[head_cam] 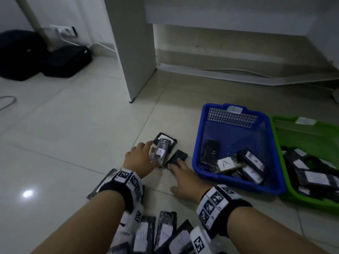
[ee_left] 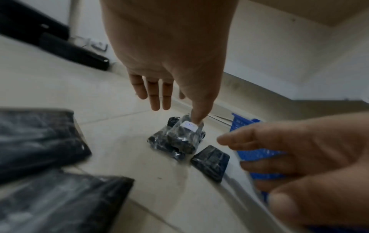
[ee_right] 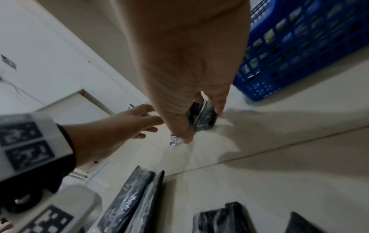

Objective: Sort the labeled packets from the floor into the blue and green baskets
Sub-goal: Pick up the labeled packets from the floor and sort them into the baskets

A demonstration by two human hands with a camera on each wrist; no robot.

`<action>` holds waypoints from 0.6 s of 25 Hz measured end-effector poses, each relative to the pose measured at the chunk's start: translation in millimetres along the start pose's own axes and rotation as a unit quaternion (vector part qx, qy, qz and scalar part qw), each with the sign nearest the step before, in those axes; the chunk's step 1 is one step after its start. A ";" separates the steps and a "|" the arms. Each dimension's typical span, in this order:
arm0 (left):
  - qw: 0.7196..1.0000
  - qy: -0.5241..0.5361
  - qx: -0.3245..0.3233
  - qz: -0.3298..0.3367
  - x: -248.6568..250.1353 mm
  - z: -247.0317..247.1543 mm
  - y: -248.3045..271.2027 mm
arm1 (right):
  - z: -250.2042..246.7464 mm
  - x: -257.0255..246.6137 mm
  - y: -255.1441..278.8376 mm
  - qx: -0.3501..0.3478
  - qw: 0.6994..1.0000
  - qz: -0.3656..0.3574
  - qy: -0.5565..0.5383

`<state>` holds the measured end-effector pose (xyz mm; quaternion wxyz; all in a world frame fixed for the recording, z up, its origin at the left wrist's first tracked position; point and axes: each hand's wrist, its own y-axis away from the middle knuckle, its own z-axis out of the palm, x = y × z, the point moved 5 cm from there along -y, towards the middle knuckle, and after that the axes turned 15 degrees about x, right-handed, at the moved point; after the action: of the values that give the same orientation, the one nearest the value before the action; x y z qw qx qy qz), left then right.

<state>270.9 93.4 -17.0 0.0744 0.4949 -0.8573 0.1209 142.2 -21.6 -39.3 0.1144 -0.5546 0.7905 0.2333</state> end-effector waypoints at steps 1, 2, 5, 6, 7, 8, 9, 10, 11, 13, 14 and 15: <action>0.998 0.036 0.004 -0.042 -4.2 9.8 -5.3 | 5.1 -3.5 -6.9 0.002 1.000 0.007 0.006; 0.995 0.064 0.001 -0.076 -5.1 18.2 -7.3 | 7.0 -6.4 -11.3 0.003 1.000 0.013 0.009; 0.988 0.106 -0.010 -0.111 -4.9 38.3 -9.3 | 14.9 -8.2 -19.5 -0.013 0.998 0.020 0.051; 0.986 0.122 -0.017 -0.114 -4.8 41.0 -9.2 | 18.2 -6.0 -19.6 -0.009 0.997 0.019 0.073; 0.983 0.140 -0.028 -0.119 -5.4 42.2 -8.0 | 20.2 -4.7 -18.1 0.011 0.996 0.010 0.093; 0.979 0.155 -0.043 -0.124 -6.2 43.9 -6.8 | 21.0 -4.2 -14.2 0.037 0.993 -0.003 0.110; 0.977 0.163 -0.058 -0.126 -4.7 43.5 -4.1 | 21.0 -4.1 -8.9 0.060 0.990 -0.023 0.126; 0.974 0.173 -0.068 -0.131 -4.9 43.2 -1.2 | 21.4 -5.3 -4.1 0.072 0.987 -0.044 0.140; 0.968 0.192 -0.070 -0.143 -5.5 43.4 2.6 | 22.2 -5.9 0.6 0.077 0.984 -0.061 0.148; 0.942 0.262 -0.064 -0.198 -11.4 44.7 11.2 | 16.8 -8.9 9.8 0.104 0.985 -0.073 0.119; 0.915 0.319 -0.060 -0.240 -15.8 44.8 15.2 | 10.5 -11.0 12.6 0.133 0.984 -0.074 0.090; 0.877 0.383 -0.055 -0.285 -19.5 43.5 20.3 | 2.6 -12.5 15.9 0.167 0.982 -0.077 0.051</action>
<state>262.7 107.1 -66.3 0.4555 0.6278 -0.5889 0.2271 131.7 -5.6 -32.2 0.1829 -0.5979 0.7781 0.0598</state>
